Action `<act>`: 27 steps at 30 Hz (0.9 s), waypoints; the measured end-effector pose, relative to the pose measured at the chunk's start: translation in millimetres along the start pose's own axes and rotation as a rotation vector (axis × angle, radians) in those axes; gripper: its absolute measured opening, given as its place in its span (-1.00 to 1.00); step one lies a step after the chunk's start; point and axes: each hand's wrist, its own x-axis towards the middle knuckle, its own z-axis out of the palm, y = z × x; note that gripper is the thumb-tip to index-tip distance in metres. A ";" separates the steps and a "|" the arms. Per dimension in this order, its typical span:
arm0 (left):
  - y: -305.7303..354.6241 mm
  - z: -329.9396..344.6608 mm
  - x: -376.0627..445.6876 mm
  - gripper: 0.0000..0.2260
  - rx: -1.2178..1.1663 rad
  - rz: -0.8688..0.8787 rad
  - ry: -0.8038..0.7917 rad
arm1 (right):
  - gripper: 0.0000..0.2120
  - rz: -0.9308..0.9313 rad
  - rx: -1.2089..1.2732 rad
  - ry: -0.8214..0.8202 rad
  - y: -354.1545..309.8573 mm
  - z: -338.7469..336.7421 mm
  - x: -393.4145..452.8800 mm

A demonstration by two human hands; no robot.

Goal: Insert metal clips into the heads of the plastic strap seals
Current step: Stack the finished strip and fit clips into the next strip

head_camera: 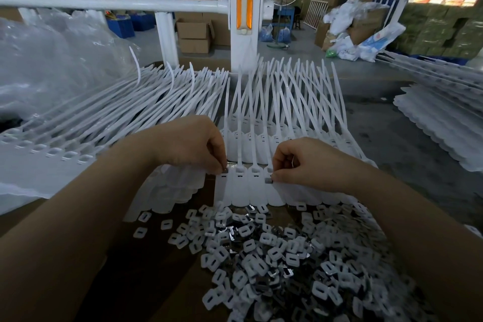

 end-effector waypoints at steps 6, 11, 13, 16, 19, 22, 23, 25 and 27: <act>-0.8 1.0 0.0 -0.91 0.027 -0.005 -0.010 | -0.91 -0.004 -0.003 -0.002 -1.3 0.9 -0.6; -2.2 4.0 0.8 -0.88 -0.001 -0.007 -0.016 | -0.92 -0.006 0.000 -0.004 -1.7 0.7 -1.0; -2.4 4.8 1.2 -0.87 -0.012 -0.010 -0.022 | -0.91 -0.006 0.002 -0.004 -1.2 0.4 -1.5; -2.7 3.0 0.2 -0.87 -0.017 -0.003 -0.018 | -0.90 -0.010 0.008 -0.007 -0.2 0.9 -2.0; -3.7 -0.7 0.3 -0.88 -0.034 0.010 0.046 | -0.90 -0.011 0.011 -0.005 0.7 1.2 -1.3; -5.0 -1.7 1.7 -0.88 -0.015 -0.002 0.106 | -0.91 -0.007 0.018 -0.005 1.9 1.1 -0.8; -4.3 -1.7 1.4 -0.88 -0.004 0.006 0.103 | -0.90 -0.007 0.020 -0.006 2.2 1.1 -0.7; 1.3 -2.1 -0.7 -0.87 -0.016 0.038 0.077 | -0.90 -0.008 0.015 -0.009 1.8 0.9 -0.6; 13.1 -1.2 -3.2 -0.89 -0.067 0.094 0.016 | -0.91 -0.007 0.011 -0.009 1.6 0.9 -0.5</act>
